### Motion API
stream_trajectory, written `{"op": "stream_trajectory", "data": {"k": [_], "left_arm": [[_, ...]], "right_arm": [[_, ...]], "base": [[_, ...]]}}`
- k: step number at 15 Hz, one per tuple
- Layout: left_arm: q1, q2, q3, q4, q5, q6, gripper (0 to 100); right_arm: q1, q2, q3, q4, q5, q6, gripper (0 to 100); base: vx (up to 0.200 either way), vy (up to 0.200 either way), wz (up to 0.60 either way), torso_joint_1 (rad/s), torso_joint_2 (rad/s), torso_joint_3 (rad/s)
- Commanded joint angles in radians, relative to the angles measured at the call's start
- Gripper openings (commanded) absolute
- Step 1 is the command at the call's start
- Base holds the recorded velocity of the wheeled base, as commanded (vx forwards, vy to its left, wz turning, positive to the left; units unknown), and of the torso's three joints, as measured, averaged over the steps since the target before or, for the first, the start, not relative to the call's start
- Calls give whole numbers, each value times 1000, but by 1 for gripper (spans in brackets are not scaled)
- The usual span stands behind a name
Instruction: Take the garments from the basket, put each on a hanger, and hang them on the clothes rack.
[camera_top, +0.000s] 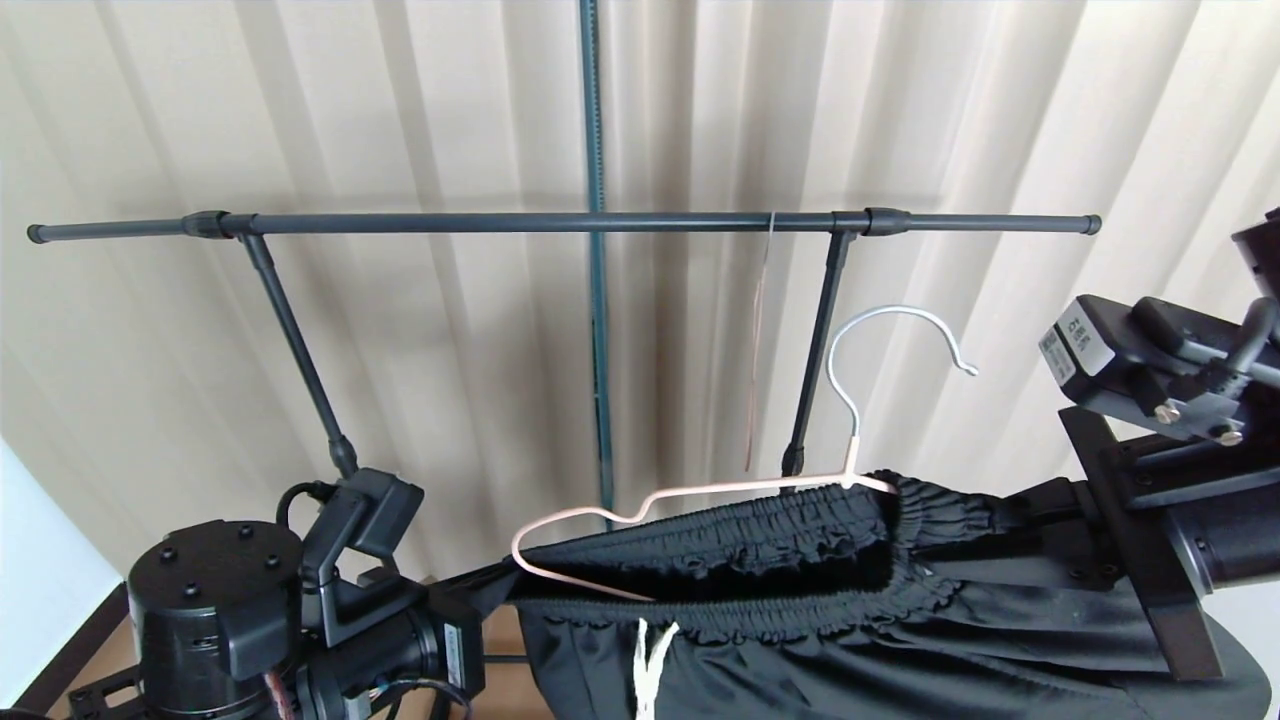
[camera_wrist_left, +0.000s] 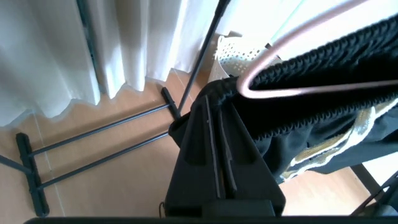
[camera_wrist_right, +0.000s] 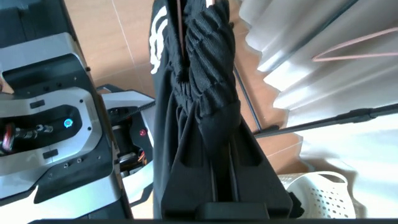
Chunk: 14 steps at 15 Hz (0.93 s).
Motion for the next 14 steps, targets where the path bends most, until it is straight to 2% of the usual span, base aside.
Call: {"op": "stream_trajectory", "data": {"k": [1,4,8,14], "left_arm": [[13,-3,-1,0,1,-1,0],[17,-10,-1,-2,1,-1,0],[17,-32,-1,-2,1,-1,0],[16,-78,-1,-2,1,-1,0]], "right_arm": [[0,-18,27,2,-2,-10,0],[0,-13,52,1,-10,-24,0],[1,-7,78,-12,-60,-28,0],[7,-12,228,-162,-79,-54,0]], "base": [[0,0,0,0,0,0],[0,0,0,0,0,0],[0,0,0,0,0,0],[0,0,0,0,0,0]]}}
